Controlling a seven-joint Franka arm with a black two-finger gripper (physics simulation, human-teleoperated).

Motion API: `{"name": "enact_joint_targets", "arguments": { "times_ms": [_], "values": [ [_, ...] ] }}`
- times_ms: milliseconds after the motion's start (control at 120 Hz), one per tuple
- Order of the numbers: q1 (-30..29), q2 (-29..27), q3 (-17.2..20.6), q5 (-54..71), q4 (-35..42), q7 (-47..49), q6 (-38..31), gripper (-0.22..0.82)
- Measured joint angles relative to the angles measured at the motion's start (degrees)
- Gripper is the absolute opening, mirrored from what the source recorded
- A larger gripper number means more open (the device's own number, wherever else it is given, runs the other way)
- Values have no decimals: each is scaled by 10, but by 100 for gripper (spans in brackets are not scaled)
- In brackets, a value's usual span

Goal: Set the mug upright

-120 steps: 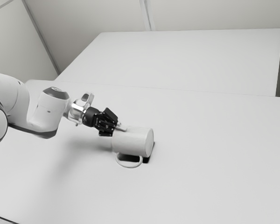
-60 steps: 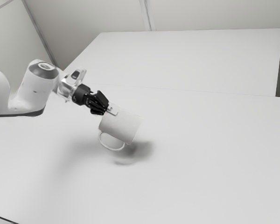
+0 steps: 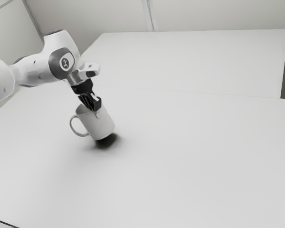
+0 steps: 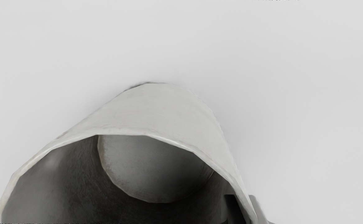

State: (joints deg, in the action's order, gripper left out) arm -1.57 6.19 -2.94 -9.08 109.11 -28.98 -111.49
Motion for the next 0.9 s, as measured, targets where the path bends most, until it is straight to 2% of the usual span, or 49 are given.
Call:
{"name": "enact_joint_targets", "arguments": {
  "times_ms": [200, 367, 467, 500, 625, 700, 792, 900],
  "values": [
    [-1, 6, 7, 58, 28, 42, -59, -18],
    [0, 19, 17, 70, 41, 70, -81, -17],
    [0, 32, 18, 73, 44, 84, -88, -14],
    [0, 35, 19, 73, 45, 87, -89, -10],
    [-1, 36, 21, 74, 47, 101, -94, 18],
    [-1, 32, 28, 73, 47, 108, -95, 30],
    [-1, 14, 32, 71, 43, 115, -92, 41],
    [0, -4, 34, 67, 15, 121, -74, 49]
  ]
}}
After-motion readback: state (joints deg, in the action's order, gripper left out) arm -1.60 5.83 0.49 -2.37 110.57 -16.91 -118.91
